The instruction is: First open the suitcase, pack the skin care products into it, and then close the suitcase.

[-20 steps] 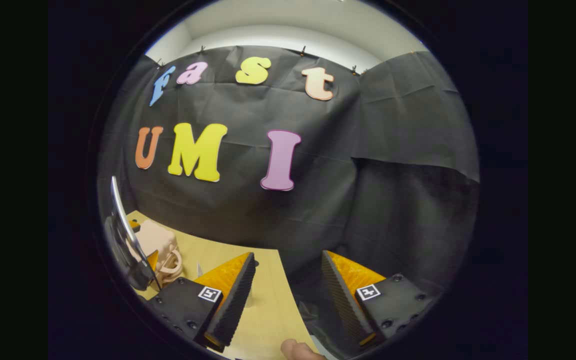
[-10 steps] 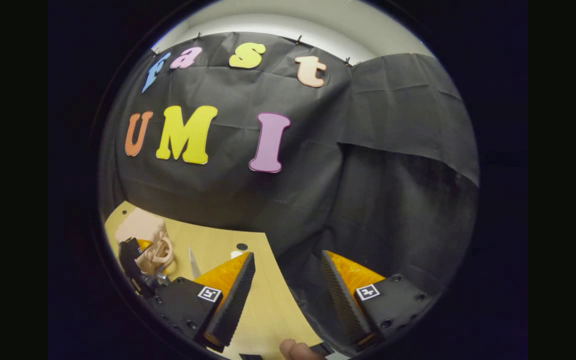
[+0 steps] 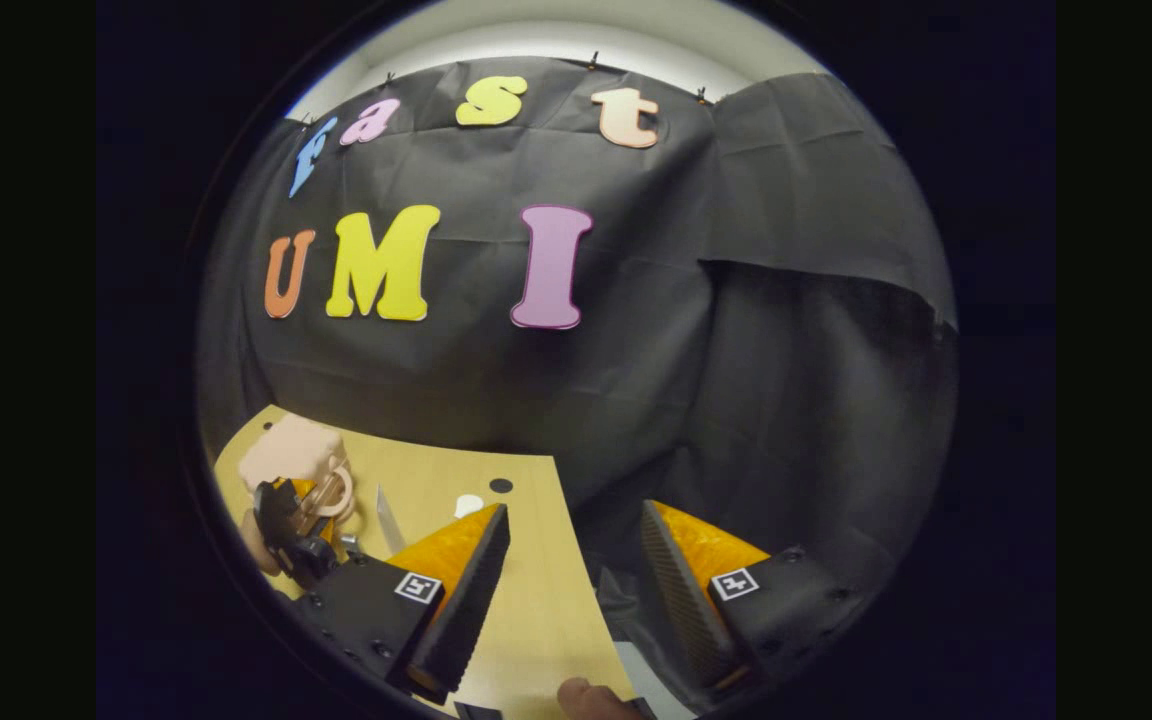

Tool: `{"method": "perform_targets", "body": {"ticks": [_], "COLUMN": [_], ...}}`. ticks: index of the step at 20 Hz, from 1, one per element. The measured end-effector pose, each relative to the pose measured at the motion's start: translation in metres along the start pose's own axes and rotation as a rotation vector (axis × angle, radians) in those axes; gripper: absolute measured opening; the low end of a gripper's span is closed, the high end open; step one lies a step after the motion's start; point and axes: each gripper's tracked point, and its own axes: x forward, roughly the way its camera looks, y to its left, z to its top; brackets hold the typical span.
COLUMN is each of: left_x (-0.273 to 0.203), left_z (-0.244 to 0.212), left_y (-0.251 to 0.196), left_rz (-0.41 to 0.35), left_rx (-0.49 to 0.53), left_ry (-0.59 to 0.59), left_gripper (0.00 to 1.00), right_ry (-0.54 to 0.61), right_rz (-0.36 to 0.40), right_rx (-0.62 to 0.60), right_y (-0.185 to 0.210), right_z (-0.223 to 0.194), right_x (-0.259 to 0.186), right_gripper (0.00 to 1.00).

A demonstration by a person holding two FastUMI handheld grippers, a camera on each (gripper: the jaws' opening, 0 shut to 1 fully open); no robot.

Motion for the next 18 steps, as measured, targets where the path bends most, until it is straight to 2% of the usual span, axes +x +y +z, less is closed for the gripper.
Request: {"method": "perform_targets", "body": {"ticks": [3,4,5,6,8,10,13,18], "left_x": [0.001,0.002,0.003,0.004,0.003,0.002,-0.003,-0.011], "left_z": [0.005,0.006,0.005,0.002,-0.001,-0.002,-0.009,-0.013], "left_y": [-0.005,-0.007,-0.011,-0.012,-0.012,-0.009,0.007,0.044], "left_rz": [-0.019,-0.032,-0.050,-0.065,-0.068,-0.064,-0.045,-0.036], "left_rx": [0.037,0.058,0.085,0.110,0.136,0.143,0.061,-0.094], "left_ry": [0.029,0.040,0.057,0.077,0.103,0.112,0.128,0.091], "left_gripper": [0.50,0.46,0.34,0.30,0.15,0.12,0.04,0.03], "right_ry": [0.015,0.022,0.023,0.021,0.011,0.010,-0.002,-0.020], "right_rz": [0.078,0.099,0.120,0.139,0.164,0.182,0.181,0.110], "right_rx": [-0.004,-0.004,0.001,0.006,0.009,0.004,-0.002,0.017], "right_y": [0.000,0.000,0.000,0.000,-0.001,0.000,0.000,0.010], "right_z": [-0.012,-0.015,-0.017,-0.016,-0.016,-0.019,-0.016,-0.007], "right_x": [0.021,0.027,0.031,0.033,0.037,0.036,0.030,0.020], "right_gripper": [0.79,0.79,0.79,0.79,0.79,0.79,0.79,0.79]}}
